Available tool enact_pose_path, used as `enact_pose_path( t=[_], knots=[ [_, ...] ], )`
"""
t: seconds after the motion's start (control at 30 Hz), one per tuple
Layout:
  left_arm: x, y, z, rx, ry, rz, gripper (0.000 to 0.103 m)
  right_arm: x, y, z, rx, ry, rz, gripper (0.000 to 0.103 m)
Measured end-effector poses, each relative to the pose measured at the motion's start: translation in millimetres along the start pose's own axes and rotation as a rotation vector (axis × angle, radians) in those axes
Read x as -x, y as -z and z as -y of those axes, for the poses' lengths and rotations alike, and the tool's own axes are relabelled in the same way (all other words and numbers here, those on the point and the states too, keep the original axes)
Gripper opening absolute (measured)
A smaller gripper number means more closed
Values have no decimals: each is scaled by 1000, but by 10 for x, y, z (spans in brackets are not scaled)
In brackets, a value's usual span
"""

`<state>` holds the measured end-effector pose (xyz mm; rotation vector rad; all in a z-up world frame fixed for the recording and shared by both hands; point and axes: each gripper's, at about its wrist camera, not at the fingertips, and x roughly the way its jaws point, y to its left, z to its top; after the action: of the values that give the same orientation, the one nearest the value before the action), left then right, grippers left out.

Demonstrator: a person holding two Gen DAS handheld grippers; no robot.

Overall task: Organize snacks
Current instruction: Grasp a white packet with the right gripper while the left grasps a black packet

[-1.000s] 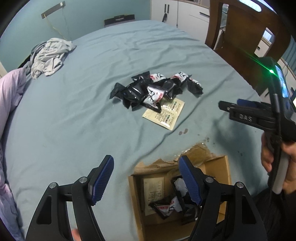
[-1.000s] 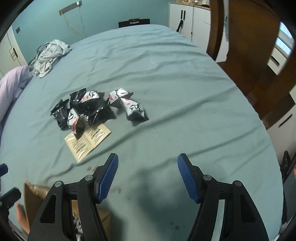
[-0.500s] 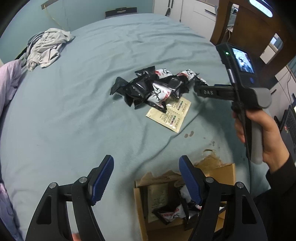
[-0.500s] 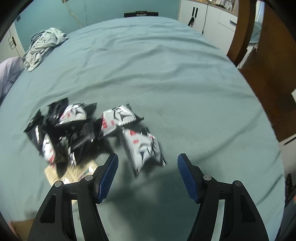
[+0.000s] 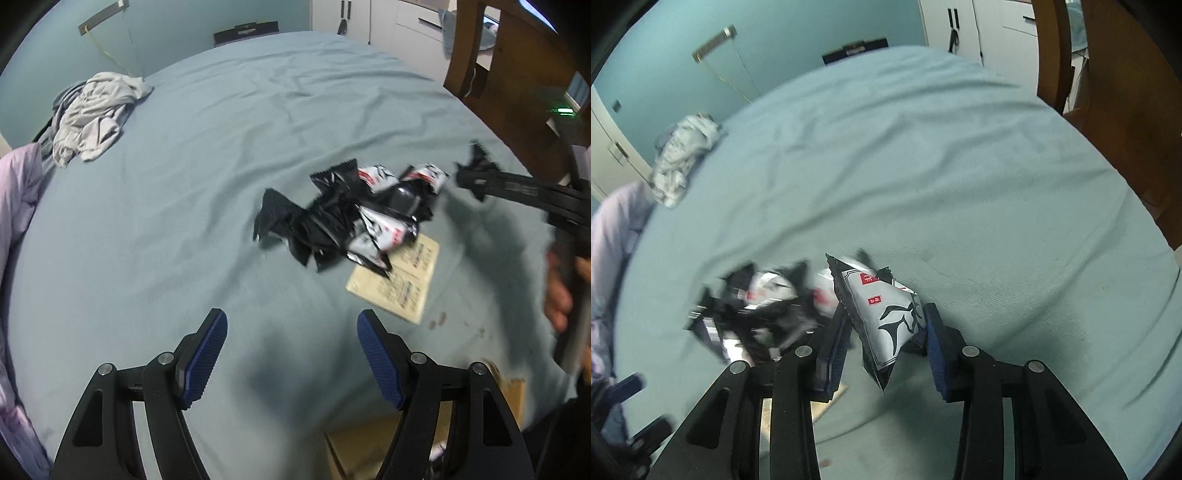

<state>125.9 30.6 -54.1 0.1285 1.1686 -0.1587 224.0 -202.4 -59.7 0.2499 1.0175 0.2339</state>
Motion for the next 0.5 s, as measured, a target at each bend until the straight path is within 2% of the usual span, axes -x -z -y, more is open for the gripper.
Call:
enact_pose_path(
  t=[0.23, 0.3, 0.33, 0.4, 0.5],
  knots=[
    [-345, -231, -26, 28, 70, -15, 71, 579, 381, -40, 13, -64, 14, 37],
    [-430, -289, 27, 9, 53, 3, 55, 788, 511, -43, 20, -90, 35, 37],
    [-476, -313, 82, -17, 32, 19, 52, 889, 596, -43, 27, -106, 48, 37],
    [-572, -357, 190, -71, 14, 43, 52, 1106, 818, -14, 38, -103, 75, 37],
    [-694, -398, 253, -90, 22, 51, 54, 1366, 1202, 136, 13, -78, 92, 37]
  ],
)
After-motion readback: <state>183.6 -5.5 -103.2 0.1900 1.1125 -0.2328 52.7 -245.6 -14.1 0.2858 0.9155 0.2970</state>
